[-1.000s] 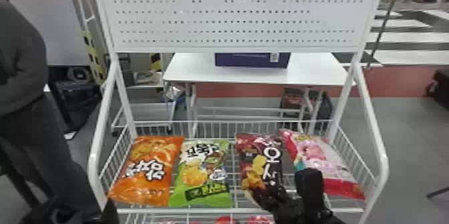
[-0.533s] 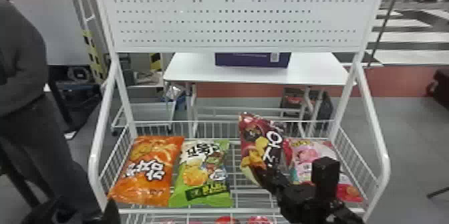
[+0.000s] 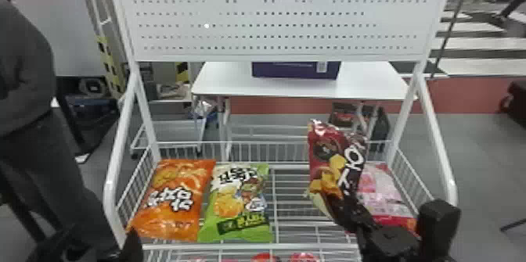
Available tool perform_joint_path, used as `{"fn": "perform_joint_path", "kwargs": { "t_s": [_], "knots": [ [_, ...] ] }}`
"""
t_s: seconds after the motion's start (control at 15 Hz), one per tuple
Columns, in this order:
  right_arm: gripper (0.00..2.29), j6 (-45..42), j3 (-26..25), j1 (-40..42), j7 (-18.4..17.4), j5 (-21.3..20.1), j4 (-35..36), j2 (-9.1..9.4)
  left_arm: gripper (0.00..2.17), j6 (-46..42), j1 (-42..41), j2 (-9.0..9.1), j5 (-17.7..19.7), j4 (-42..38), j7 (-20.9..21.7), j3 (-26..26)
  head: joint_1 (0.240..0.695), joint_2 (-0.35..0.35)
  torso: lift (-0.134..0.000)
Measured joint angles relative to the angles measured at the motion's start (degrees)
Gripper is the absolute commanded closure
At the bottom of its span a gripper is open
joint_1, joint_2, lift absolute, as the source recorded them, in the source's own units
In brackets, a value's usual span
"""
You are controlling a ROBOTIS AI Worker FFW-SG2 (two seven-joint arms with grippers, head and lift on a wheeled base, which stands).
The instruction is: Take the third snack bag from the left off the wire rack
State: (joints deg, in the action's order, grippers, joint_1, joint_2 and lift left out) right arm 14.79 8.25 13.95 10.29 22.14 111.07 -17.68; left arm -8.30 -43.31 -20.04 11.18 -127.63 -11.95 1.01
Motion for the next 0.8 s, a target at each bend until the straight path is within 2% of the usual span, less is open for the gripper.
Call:
{"fn": "perform_joint_path", "kwargs": {
  "t_s": [0.2, 0.4, 0.8],
  "knots": [
    [2.22, -2.08, -5.57, 8.87, 0.21, -0.05, 7.17, -1.78, 0.14, 0.00, 0.48, -0.25, 0.32, 0.58, 0.00, -0.18, 0.499, 0.000, 0.000],
    [2.22, -5.02, -10.99, 16.82, 0.79, 0.42, 12.41, -2.37, 0.14, 0.00, 0.74, -0.26, 0.27, 0.71, 0.00, -0.80, 0.499, 0.000, 0.000],
    [2.22, -17.46, -20.60, 28.38, 0.87, 4.27, 14.83, -3.13, 0.14, 0.00, 0.56, -0.35, 0.23, 0.64, -0.09, -0.93, 0.499, 0.000, 0.000]
  ]
}}
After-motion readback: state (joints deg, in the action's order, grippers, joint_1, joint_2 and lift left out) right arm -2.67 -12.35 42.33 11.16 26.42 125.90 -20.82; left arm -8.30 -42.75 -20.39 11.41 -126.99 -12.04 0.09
